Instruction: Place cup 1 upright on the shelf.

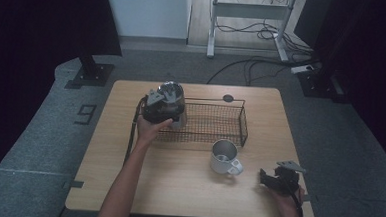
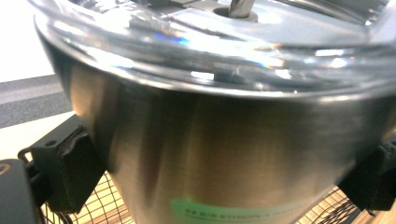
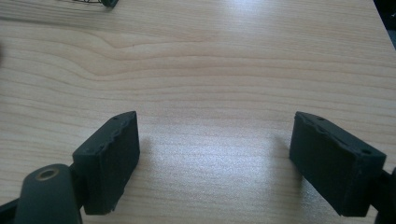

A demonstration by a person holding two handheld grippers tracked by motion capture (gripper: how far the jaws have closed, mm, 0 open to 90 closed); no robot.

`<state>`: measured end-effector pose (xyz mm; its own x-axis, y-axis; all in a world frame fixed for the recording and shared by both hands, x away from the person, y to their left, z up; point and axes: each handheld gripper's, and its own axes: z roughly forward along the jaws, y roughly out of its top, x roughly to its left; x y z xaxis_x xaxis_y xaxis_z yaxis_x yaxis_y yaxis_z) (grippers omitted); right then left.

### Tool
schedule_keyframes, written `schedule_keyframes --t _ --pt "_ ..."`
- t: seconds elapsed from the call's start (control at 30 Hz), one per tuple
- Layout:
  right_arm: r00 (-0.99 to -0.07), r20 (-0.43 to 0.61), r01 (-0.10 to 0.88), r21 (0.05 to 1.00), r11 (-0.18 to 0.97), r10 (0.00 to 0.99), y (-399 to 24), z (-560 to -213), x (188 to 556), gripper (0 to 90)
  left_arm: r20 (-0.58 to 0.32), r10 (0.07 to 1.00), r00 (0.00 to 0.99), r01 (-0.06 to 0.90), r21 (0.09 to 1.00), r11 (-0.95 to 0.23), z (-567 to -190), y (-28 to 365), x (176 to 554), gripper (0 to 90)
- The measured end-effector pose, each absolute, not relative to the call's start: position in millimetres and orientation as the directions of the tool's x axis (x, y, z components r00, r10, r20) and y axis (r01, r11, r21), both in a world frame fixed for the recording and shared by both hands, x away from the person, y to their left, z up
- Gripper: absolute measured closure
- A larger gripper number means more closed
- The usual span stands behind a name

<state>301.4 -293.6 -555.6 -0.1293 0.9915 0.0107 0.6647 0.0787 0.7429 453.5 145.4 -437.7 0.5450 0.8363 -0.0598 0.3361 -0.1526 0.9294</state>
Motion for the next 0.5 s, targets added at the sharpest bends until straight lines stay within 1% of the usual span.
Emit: schedule_keyframes --t 0.43,0.5 --pt "-0.129 0.010 0.666 0.742 0.079 0.992 -293.7 -555.5 301.3 15.6 -0.061 0.845 0.531 0.367 0.915 -0.165 -452.5 142.7 458.4 4.3" --pt "-0.130 0.010 0.666 0.742 0.079 0.992 -293.7 -555.5 301.3 15.6 -0.050 0.846 0.530 0.369 0.913 -0.177 -453.9 141.3 458.9 4.2"
